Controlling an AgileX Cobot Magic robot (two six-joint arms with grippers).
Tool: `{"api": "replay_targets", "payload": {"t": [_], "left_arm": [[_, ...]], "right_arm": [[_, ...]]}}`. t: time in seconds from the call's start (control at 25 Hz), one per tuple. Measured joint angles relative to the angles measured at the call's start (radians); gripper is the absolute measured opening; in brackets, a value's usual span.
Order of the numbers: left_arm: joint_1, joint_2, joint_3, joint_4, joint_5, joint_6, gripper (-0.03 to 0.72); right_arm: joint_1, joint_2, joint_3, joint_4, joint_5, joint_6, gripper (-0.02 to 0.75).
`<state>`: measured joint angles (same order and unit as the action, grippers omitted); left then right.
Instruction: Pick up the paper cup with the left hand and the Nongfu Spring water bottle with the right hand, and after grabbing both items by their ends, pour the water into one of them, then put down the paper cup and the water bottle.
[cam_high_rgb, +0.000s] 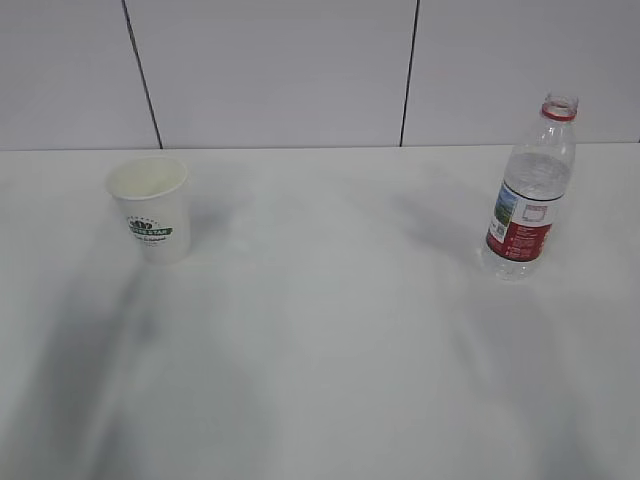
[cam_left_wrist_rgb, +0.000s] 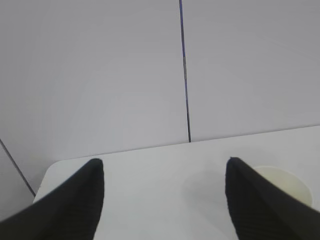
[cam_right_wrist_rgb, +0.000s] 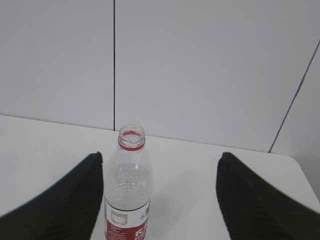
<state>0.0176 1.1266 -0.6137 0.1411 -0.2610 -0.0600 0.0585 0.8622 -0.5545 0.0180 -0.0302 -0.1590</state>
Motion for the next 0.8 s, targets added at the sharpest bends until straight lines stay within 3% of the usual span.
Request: {"api": "replay_targets", "payload": {"t": [0.4,0.8], "left_arm": [[0.0,0.097,0.0,0.008,-0.127,0.0,0.559],[0.0,0.193,0.061,0.01,-0.231,0.0,0.559]], "right_arm": [[0.0,0.114,0.0,-0.001,-0.136,0.0,0.533],[0.0,0.25,0.0,-0.002,-0.178,0.0,0.533]]}}
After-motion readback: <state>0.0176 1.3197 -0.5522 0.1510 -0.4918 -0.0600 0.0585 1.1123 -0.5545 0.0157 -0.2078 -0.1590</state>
